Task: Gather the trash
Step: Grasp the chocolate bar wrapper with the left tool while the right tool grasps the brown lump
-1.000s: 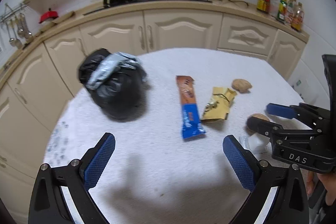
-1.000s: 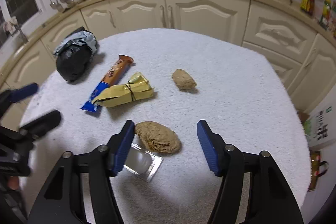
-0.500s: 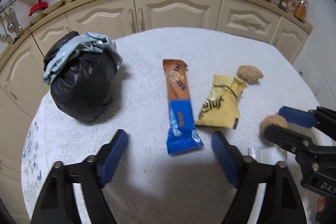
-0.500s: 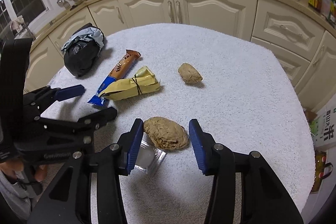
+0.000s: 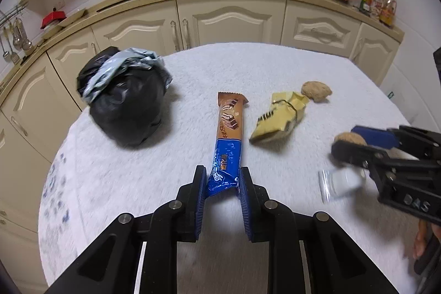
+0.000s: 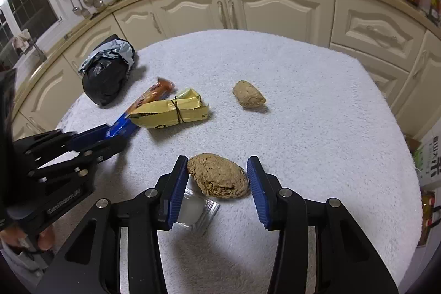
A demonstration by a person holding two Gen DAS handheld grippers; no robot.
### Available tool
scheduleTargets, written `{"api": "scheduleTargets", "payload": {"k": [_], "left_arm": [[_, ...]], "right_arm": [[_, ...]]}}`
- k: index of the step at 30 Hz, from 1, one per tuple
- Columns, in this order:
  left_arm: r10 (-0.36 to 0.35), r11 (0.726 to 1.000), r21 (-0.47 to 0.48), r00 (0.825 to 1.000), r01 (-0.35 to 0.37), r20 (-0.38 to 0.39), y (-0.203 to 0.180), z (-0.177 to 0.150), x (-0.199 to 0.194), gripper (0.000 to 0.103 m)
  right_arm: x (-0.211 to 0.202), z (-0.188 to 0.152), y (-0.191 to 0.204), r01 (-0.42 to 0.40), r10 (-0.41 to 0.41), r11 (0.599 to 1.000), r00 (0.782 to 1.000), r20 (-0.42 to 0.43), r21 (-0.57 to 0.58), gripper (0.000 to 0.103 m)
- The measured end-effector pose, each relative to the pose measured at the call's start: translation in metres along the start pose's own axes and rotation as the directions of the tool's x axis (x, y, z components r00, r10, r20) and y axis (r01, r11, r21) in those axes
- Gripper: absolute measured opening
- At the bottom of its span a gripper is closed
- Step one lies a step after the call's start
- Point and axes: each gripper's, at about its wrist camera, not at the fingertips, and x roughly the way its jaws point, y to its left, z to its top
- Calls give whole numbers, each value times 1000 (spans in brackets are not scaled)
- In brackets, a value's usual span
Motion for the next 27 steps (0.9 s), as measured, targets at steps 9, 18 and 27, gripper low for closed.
{"api": "scheduleTargets", "payload": {"k": [9, 18, 27], "left_arm": [[-50, 999, -5, 997, 50, 57, -3, -54, -70, 17], [-75, 997, 9, 997, 74, 22, -28, -124, -118, 22], [2, 1000, -8, 1000, -2, -13, -43, -110, -104, 27]], "right_arm": [[-44, -21, 6, -2, 2, 1000, 996, 92, -1, 44], [-96, -58, 0, -23, 20, 999, 990, 140, 24, 44], [-113, -93, -12, -32, 22, 997, 988, 153, 63, 44]]}}
